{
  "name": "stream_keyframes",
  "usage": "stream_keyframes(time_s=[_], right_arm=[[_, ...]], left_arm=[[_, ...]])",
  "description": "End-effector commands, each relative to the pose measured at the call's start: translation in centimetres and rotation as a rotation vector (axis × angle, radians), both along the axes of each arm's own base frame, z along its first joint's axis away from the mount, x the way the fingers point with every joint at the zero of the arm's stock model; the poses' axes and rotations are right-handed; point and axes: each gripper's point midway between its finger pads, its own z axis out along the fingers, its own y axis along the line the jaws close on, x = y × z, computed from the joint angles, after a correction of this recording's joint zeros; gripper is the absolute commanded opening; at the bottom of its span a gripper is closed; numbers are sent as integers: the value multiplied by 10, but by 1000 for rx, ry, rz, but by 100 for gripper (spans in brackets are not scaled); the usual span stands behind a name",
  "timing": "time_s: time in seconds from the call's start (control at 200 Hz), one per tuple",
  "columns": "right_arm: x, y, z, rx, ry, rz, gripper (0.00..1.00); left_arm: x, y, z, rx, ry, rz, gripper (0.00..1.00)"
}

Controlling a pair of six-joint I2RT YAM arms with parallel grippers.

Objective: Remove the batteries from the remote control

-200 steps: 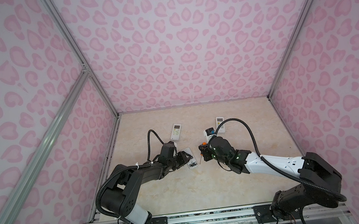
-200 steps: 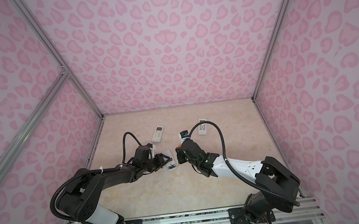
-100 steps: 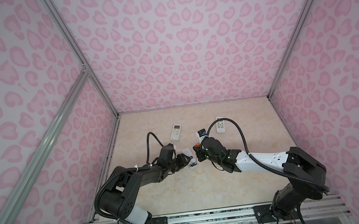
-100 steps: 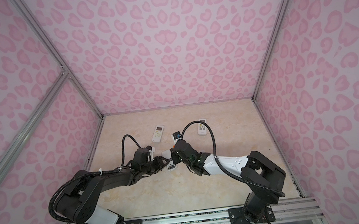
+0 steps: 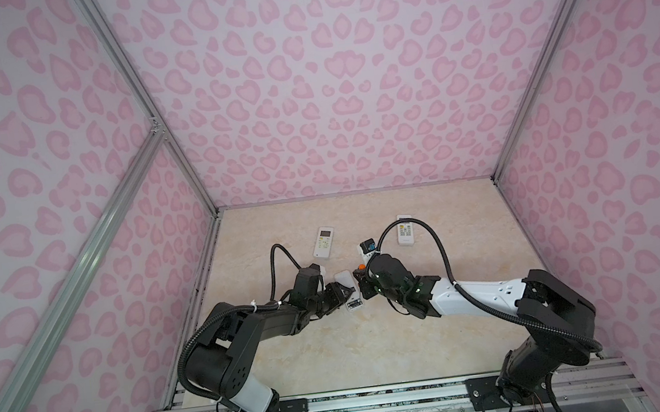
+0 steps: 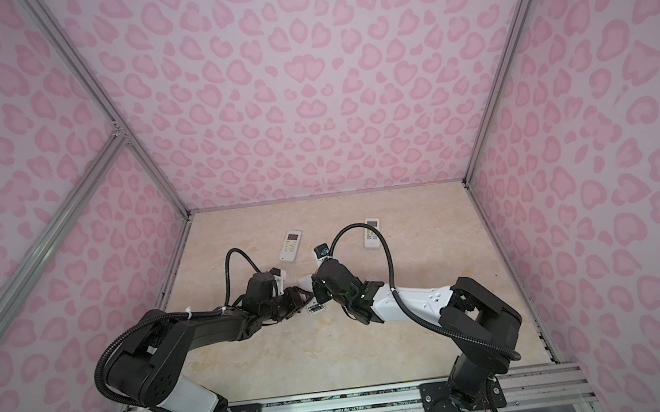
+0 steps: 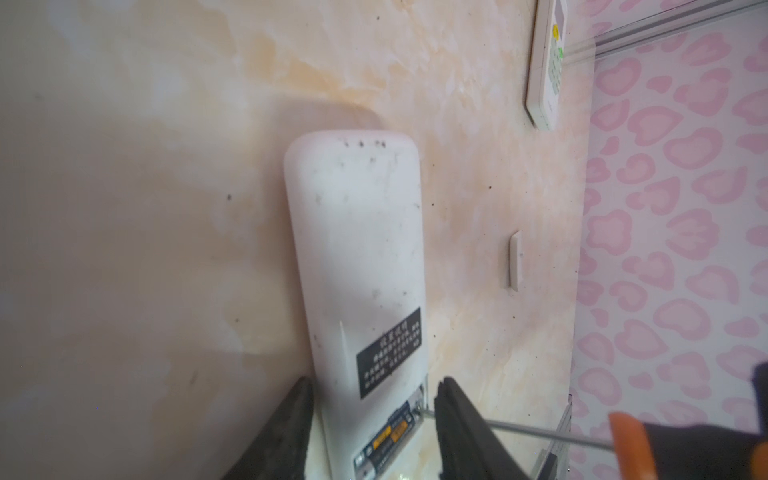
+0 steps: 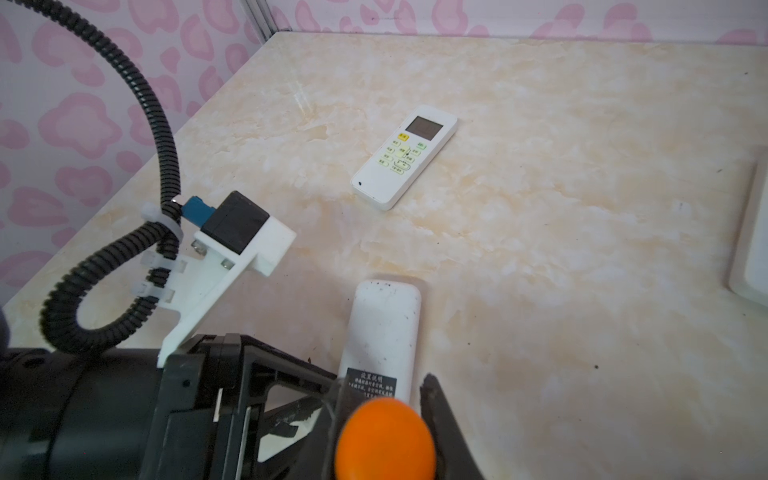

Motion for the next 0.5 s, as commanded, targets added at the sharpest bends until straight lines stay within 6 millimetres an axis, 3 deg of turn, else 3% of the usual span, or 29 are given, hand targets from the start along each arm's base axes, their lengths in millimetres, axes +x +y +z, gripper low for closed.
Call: stream_keyframes(time_s=[0.0, 0.495], right_arm=[[2, 0, 3, -12, -23, -9, 0], [8, 4, 10, -35, -54, 3, 0]], left_arm=[[-9, 8, -16, 40, 62, 15, 51], [-9, 8, -17, 43, 65, 16, 51]])
